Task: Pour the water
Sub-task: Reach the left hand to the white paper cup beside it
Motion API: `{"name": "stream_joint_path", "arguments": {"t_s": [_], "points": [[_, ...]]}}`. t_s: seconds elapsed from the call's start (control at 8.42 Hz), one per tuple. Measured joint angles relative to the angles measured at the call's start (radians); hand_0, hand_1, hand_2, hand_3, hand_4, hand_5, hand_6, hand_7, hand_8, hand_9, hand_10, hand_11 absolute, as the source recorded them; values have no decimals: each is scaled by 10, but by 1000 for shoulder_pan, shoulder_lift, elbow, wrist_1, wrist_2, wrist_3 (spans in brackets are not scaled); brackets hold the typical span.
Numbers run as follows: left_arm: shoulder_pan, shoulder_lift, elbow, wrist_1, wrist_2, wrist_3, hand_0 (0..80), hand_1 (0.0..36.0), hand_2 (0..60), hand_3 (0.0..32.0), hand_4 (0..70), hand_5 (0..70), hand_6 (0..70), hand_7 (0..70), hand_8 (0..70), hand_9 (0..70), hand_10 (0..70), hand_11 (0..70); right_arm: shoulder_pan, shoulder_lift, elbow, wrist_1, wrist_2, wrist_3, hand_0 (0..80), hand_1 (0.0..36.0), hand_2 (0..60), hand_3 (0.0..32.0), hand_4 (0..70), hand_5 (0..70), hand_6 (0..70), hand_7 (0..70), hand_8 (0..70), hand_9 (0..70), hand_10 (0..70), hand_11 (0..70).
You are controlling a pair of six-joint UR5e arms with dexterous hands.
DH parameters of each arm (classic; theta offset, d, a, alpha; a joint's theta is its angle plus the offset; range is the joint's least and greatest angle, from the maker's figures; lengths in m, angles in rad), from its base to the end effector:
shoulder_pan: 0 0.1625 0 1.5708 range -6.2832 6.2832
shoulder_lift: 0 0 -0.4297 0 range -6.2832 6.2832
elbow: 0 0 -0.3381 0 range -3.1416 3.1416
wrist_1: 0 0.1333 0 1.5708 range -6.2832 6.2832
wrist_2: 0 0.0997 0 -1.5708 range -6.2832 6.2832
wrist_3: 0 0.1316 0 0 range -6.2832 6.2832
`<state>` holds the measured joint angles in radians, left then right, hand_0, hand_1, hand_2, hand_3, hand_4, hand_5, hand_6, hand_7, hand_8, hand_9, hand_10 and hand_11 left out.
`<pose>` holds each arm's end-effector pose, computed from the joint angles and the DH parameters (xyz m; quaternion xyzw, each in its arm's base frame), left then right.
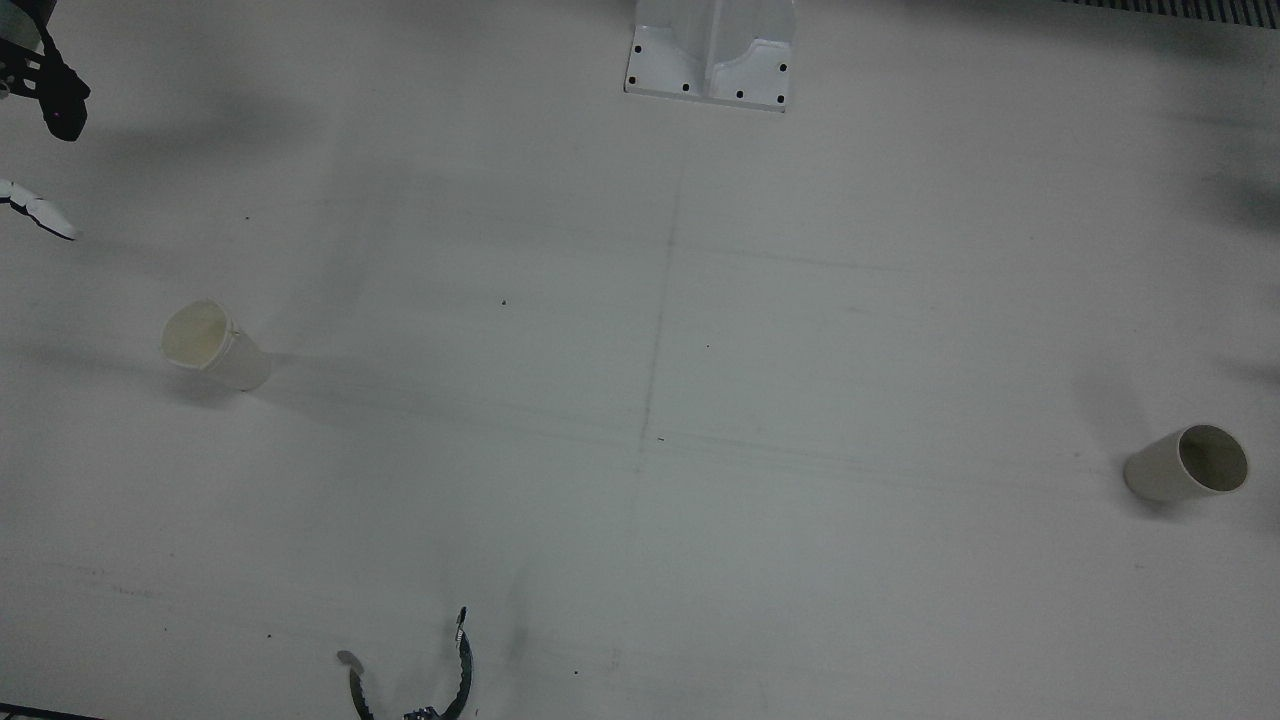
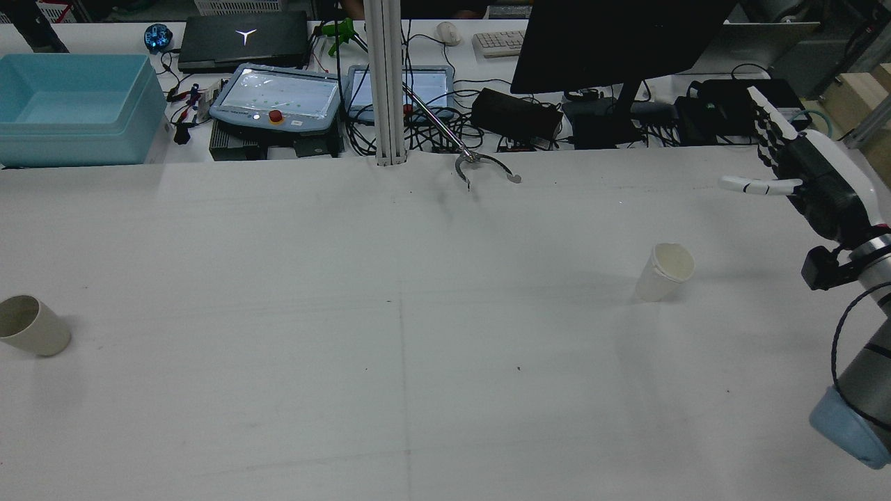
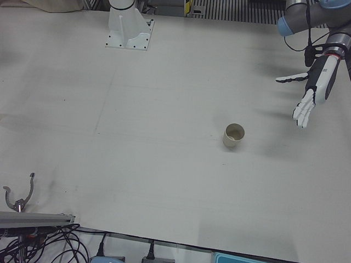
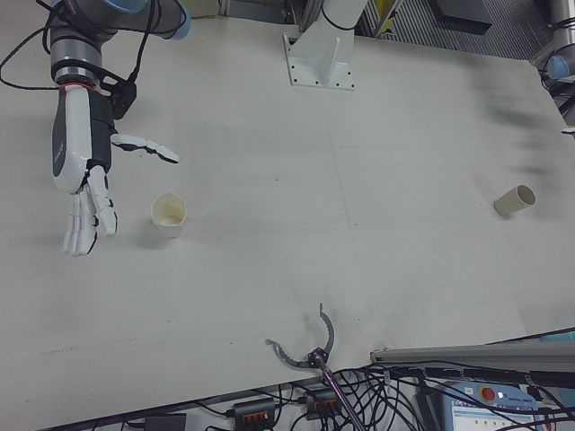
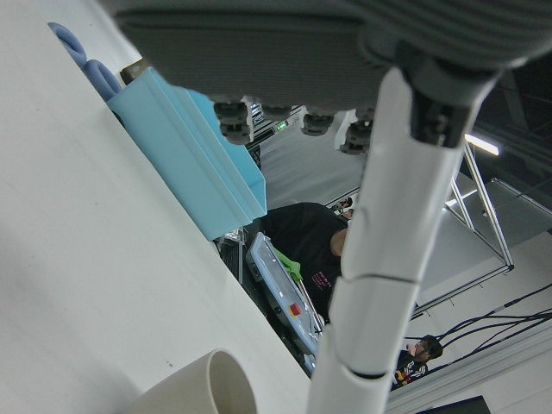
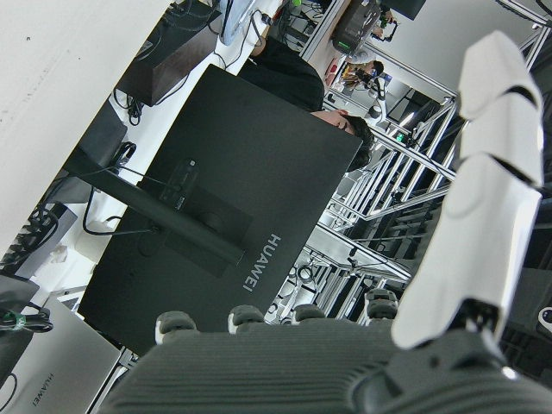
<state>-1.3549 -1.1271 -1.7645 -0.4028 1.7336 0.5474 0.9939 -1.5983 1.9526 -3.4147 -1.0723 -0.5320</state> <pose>-0.0480 -0.3040 0.7130 0.0726 0.7549 -0.5792 0.2990 -0.0693 -0.4662 0.5647 0.1512 -0.7161 0.6540 0.1916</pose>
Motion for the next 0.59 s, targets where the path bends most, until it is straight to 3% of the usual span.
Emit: {"name": "stream_joint_path", "arguments": {"t_s": [0.12,0.36,0.59], "points": [[0,-26,-25,41,-17,-17,800,266,0,0,154,0,42,15,0,0,36,95,-3,-1,-5,5,-2,0,485,195,154,164,0,49,0,0,0,0,0,0],[-1,-66,-108,122,-73,-15,800,205,0,0,161,0,37,9,0,0,32,82,-4,-4,-9,8,-8,3,488,196,151,152,0,50,0,0,0,0,0,0],[4,-104,-58,102,-95,67,800,166,0,0,139,0,22,0,0,0,30,76,-4,-3,-10,9,-11,7,488,196,155,146,0,51,0,0,0,0,0,0]]}}
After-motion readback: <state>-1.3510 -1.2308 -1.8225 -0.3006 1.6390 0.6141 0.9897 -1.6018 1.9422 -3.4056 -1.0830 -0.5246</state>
